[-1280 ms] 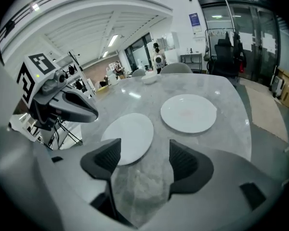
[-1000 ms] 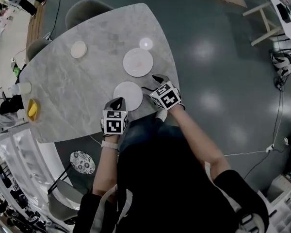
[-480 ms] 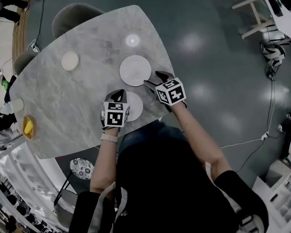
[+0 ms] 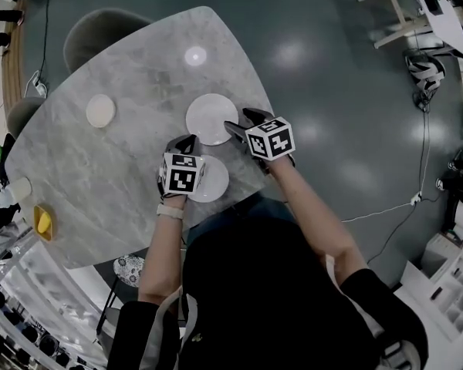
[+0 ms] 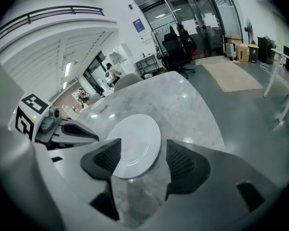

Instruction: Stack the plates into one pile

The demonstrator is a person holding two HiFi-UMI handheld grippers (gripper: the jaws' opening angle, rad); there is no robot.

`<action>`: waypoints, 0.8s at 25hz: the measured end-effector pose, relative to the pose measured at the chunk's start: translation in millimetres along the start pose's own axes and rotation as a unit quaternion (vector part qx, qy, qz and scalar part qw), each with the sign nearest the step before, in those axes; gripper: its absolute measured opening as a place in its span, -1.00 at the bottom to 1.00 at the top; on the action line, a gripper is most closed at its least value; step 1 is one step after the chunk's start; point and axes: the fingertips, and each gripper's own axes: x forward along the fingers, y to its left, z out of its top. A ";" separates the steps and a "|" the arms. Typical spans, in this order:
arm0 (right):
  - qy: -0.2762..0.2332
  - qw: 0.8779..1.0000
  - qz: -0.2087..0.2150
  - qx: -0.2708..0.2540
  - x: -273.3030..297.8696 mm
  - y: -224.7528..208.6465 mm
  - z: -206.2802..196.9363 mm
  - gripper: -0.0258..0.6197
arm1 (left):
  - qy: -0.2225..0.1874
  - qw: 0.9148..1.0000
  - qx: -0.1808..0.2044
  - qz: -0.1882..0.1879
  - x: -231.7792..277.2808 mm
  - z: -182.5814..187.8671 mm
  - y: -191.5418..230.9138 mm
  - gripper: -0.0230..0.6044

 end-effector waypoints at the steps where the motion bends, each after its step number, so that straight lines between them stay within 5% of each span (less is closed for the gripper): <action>1: 0.001 1.000 -0.002 0.002 2.1 -1.4 0.6 0.02 | 0.003 1.000 0.001 -0.001 2.6 0.3 2.3 -0.90; 20: 0.020 0.999 0.016 0.041 27.1 -4.8 4.1 0.02 | 0.023 0.999 -0.006 -0.023 31.8 -3.1 17.7 -0.90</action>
